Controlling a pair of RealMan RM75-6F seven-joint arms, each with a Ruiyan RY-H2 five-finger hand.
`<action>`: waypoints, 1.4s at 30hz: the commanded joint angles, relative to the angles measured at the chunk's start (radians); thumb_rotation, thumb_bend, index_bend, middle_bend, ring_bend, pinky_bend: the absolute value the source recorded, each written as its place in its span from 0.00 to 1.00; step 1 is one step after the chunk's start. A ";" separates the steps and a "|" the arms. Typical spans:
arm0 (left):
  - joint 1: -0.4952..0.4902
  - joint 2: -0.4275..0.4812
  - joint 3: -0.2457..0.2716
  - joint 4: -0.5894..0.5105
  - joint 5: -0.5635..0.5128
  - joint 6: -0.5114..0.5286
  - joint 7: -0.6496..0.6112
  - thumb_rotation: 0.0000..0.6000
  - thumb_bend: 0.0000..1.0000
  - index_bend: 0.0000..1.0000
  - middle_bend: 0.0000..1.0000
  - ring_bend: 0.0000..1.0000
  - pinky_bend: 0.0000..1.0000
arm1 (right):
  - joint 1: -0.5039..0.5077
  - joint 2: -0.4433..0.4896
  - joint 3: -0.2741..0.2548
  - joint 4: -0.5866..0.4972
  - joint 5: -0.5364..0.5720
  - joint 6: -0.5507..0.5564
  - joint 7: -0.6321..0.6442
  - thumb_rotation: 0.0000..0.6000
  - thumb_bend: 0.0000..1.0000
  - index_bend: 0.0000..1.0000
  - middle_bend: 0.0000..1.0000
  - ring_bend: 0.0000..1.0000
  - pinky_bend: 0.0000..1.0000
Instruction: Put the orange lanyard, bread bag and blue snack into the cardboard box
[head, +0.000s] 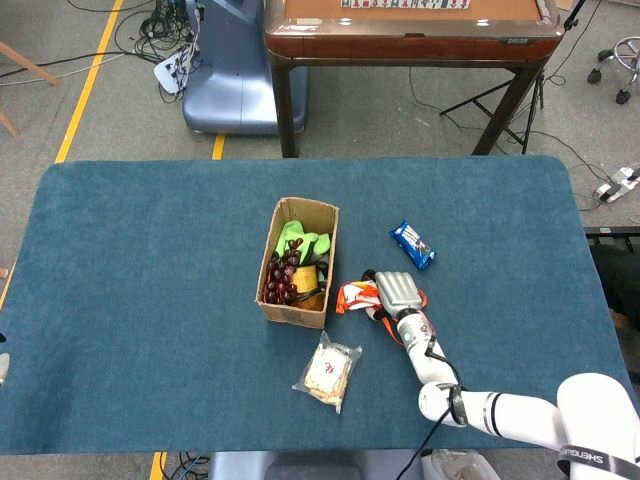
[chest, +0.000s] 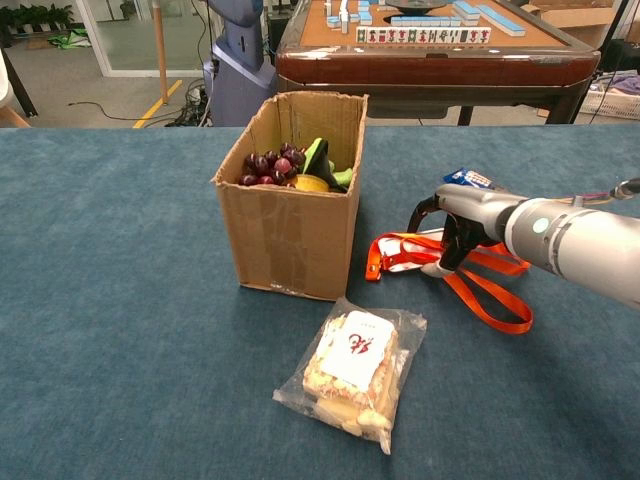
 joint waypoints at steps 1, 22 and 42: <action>0.000 -0.001 0.000 0.000 0.000 -0.001 0.002 1.00 0.35 0.47 0.55 0.38 0.60 | -0.010 0.034 -0.002 -0.061 -0.022 0.035 -0.006 1.00 0.39 0.49 1.00 1.00 1.00; -0.006 -0.012 0.003 0.006 -0.002 -0.010 0.020 1.00 0.35 0.47 0.55 0.38 0.60 | -0.056 0.230 -0.017 -0.455 -0.153 0.269 -0.105 1.00 0.39 0.49 1.00 1.00 1.00; -0.009 -0.016 0.001 0.009 -0.007 -0.012 0.025 1.00 0.35 0.47 0.55 0.38 0.60 | -0.024 0.358 0.073 -0.696 -0.184 0.392 -0.211 1.00 0.39 0.50 1.00 1.00 1.00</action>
